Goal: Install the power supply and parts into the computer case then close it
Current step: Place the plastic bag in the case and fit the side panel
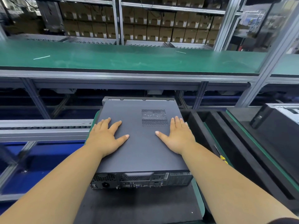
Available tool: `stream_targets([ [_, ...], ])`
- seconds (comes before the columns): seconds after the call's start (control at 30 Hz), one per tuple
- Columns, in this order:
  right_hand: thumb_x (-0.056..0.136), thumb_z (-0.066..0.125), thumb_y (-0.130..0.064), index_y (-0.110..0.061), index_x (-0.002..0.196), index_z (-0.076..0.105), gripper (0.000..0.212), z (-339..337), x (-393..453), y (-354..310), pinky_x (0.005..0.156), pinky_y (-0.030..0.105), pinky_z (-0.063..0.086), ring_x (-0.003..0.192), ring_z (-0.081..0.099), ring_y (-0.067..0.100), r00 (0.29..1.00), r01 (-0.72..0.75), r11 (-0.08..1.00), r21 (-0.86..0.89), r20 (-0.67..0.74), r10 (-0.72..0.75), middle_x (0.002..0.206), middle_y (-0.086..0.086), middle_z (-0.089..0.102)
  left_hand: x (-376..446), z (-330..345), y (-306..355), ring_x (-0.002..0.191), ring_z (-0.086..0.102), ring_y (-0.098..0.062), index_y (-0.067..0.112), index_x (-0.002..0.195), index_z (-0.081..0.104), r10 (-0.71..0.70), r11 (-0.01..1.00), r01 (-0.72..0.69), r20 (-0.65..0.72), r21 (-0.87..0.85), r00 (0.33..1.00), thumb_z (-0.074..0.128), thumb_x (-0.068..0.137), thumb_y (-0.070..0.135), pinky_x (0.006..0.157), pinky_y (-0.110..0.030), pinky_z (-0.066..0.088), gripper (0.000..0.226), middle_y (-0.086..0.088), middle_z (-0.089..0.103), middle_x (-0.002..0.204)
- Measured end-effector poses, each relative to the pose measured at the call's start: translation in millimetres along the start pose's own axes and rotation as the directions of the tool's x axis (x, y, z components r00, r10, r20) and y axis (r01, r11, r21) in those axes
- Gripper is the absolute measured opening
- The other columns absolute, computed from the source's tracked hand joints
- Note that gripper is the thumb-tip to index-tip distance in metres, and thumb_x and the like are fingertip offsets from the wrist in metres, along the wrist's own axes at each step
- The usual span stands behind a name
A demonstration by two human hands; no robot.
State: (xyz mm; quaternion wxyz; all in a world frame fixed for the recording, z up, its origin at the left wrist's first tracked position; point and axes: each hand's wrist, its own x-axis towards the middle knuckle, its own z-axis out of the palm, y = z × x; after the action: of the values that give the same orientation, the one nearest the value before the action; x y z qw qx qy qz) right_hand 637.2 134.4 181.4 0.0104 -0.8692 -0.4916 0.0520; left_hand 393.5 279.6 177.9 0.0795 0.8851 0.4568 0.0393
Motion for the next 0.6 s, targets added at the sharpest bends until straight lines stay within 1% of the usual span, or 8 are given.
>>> stream_targets([
  [0.3, 0.087, 0.013, -0.081, -0.011, 0.157, -0.003, 0.101, 4.7, 12.6, 2.6, 0.123, 0.04, -0.002, 0.152, -0.007, 0.023, 1.0, -0.014, 1.0, -0.023, -0.024, 0.013, 0.165, 0.006, -0.007, 9.6, 2.0, -0.2, 0.149, 0.0, -0.021, 0.047, 0.151, 0.012, 0.0, 1.0, 0.0, 0.019, 0.005, 1.0, 0.02, 0.083, 0.081, 0.121, -0.042, 0.001, 0.077, 0.002, 0.004, 0.162],
  [0.37, 0.087, 0.017, -0.08, -0.01, 0.158, 0.006, 0.1, 3.5, 11.6, 2.0, 0.124, 0.041, 0.004, 0.152, 0.003, 0.026, 0.998, -0.016, 1.0, -0.015, -0.059, 0.015, 0.165, 0.008, 0.003, 9.5, 2.5, 2.0, 0.149, 0.0, -0.022, 0.045, 0.151, 0.012, -0.014, 0.999, 0.014, -0.005, 0.033, 1.0, 0.018, 0.087, 0.075, 0.121, -0.045, -0.002, 0.07, -0.001, 0.003, 0.163],
  [0.4, 0.088, 0.022, -0.079, -0.008, 0.155, 0.018, 0.098, 3.6, 10.7, 2.7, 0.121, 0.042, 0.014, 0.147, 0.017, 0.03, 0.99, -0.055, 0.998, -0.022, -0.129, 0.052, 0.161, 0.011, 0.018, 8.5, 2.0, 2.7, 0.149, 0.002, -0.025, 0.044, 0.152, 0.011, -0.055, 0.998, 0.056, -0.024, 0.04, 0.998, 0.019, 0.089, 0.073, 0.121, -0.046, 0.0, 0.069, -0.004, 0.0, 0.163],
  [0.43, 0.088, 0.029, -0.077, -0.005, 0.147, 0.031, 0.093, 3.8, 10.8, 4.2, 0.115, 0.043, 0.026, 0.137, 0.032, 0.034, 0.965, -0.143, 0.99, -0.012, -0.222, 0.137, 0.151, 0.014, 0.035, 7.6, 0.9, 2.2, 0.148, 0.006, -0.029, 0.041, 0.153, 0.008, -0.132, 0.991, 0.133, -0.039, 0.025, 0.991, 0.022, 0.09, 0.072, 0.12, -0.047, 0.005, 0.071, -0.008, -0.002, 0.162],
  [0.47, 0.087, 0.036, -0.074, -0.003, 0.139, 0.038, 0.089, 3.1, 11.2, 6.2, 0.108, 0.044, 0.034, 0.126, 0.042, 0.034, 0.925, -0.262, 0.964, 0.048, -0.273, 0.265, 0.14, 0.015, 0.045, 6.7, -1.6, 1.0, 0.146, 0.013, -0.033, 0.035, 0.154, 0.005, -0.237, 0.971, 0.236, -0.039, -0.033, 0.971, 0.029, 0.088, 0.072, 0.118, -0.047, 0.015, 0.079, -0.012, 0.001, 0.161],
  [0.5, 0.087, 0.041, -0.072, -0.001, 0.137, 0.039, 0.086, 2.1, 12.2, 7.8, 0.104, 0.045, 0.038, 0.122, 0.047, 0.035, 0.888, -0.369, 0.918, 0.146, -0.237, 0.394, 0.136, 0.016, 0.048, 6.9, -5.0, -0.2, 0.142, 0.025, -0.036, 0.028, 0.154, 0.005, -0.348, 0.93, 0.343, -0.012, -0.134, 0.937, 0.038, 0.085, 0.073, 0.113, -0.048, 0.028, 0.088, -0.015, 0.009, 0.16],
  [0.53, 0.089, 0.042, -0.069, -0.002, 0.139, 0.038, 0.083, 2.0, 14.3, 8.8, 0.099, 0.045, 0.042, 0.121, 0.049, 0.037, 0.865, -0.442, 0.865, 0.237, -0.144, 0.481, 0.136, 0.017, 0.05, 8.5, -8.3, -1.7, 0.135, 0.037, -0.036, 0.02, 0.153, 0.01, -0.43, 0.872, 0.426, 0.037, -0.242, 0.902, 0.047, 0.081, 0.073, 0.105, -0.047, 0.038, 0.096, -0.015, 0.024, 0.156],
  [0.6, 0.093, 0.038, -0.065, -0.006, 0.137, 0.04, 0.074, 4.9, 21.3, 9.3, 0.082, 0.04, 0.045, 0.115, 0.055, 0.036, 0.856, -0.491, 0.808, 0.326, 0.01, 0.517, 0.134, 0.014, 0.053, 13.3, -12.9, -4.4, 0.119, 0.053, -0.033, 0.013, 0.143, 0.031, -0.472, 0.796, 0.482, 0.123, -0.365, 0.873, 0.06, 0.074, 0.07, 0.093, -0.045, 0.047, 0.094, -0.009, 0.051, 0.137],
])
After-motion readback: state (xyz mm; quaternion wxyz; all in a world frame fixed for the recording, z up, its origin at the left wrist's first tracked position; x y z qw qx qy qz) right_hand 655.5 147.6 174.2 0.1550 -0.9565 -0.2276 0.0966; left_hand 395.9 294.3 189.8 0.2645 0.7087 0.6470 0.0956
